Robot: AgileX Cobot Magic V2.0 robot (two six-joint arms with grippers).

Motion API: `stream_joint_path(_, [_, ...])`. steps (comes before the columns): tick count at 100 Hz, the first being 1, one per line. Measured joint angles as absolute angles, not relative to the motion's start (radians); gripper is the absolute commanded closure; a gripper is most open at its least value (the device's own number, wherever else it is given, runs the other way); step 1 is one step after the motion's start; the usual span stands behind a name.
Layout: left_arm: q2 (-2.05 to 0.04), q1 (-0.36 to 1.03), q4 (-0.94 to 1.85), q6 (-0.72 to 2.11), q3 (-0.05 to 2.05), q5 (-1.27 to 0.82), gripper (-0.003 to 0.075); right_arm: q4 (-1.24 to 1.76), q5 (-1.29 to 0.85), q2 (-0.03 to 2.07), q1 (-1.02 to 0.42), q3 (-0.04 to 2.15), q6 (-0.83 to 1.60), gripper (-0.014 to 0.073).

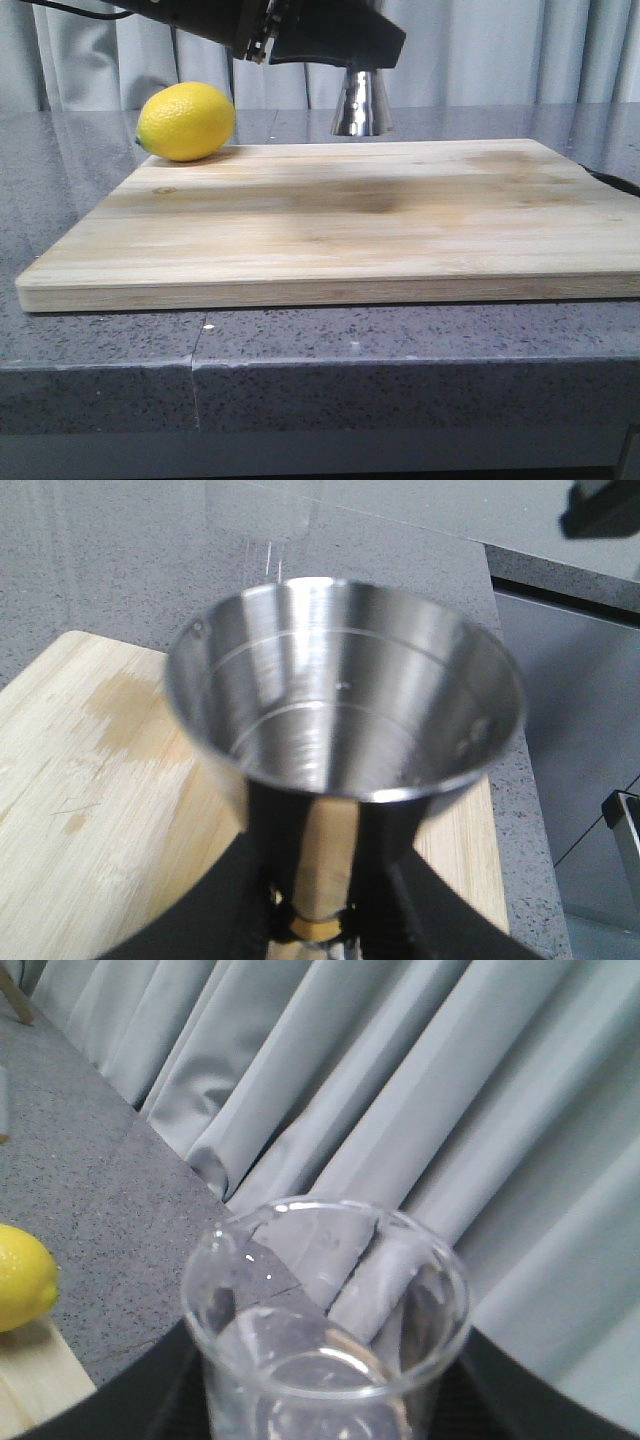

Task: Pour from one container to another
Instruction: 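Lift the beaker with the right gripper toward the held jigger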

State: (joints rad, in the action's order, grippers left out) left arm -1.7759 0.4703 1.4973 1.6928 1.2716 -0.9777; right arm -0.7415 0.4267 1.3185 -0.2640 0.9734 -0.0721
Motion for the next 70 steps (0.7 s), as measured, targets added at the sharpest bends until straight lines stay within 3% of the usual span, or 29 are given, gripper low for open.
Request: stream_joint_path(70, [-1.776, 0.47, 1.496, 1.691, 1.272, -1.011, 0.0596, -1.07, 0.399, 1.319, -0.289, 1.005, -0.072, 0.0374])
